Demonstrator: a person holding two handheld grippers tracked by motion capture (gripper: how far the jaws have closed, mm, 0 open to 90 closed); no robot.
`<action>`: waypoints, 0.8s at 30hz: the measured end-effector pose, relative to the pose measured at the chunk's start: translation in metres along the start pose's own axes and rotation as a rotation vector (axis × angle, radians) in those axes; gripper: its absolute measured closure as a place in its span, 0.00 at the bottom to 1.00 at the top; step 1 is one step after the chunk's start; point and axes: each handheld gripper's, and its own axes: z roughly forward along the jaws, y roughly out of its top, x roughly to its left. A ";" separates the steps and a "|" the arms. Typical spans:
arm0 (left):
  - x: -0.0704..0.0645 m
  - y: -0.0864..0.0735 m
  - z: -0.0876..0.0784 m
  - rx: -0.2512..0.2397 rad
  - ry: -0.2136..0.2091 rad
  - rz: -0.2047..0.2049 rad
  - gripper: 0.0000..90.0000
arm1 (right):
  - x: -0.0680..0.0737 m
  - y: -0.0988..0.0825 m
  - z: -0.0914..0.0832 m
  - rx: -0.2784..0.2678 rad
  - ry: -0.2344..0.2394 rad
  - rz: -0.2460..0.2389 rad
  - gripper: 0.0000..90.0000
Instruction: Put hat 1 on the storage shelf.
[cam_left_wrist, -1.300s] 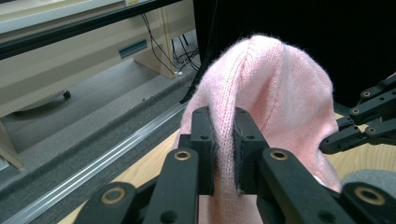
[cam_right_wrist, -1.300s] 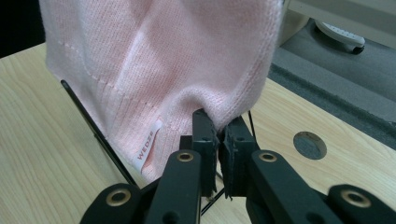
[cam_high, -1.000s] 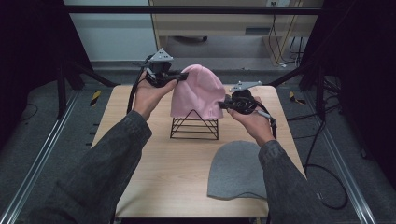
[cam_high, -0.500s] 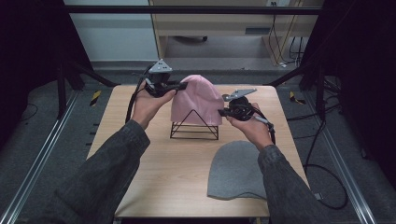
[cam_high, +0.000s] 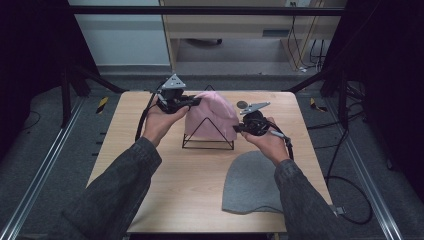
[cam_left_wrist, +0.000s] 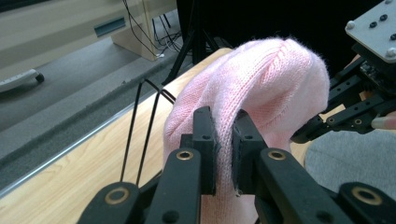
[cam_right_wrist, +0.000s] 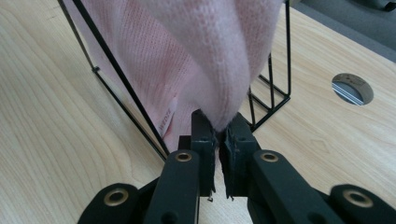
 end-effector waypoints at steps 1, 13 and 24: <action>0.000 -0.002 0.000 0.006 0.003 0.004 0.91 | 0.000 0.000 0.000 0.000 0.000 0.000 0.94; -0.001 -0.014 -0.001 0.029 -0.002 -0.007 0.91 | 0.002 -0.003 0.004 0.038 0.018 0.019 0.72; -0.006 -0.012 -0.016 0.025 0.031 0.017 0.92 | 0.008 -0.004 -0.008 0.035 -0.005 0.017 0.56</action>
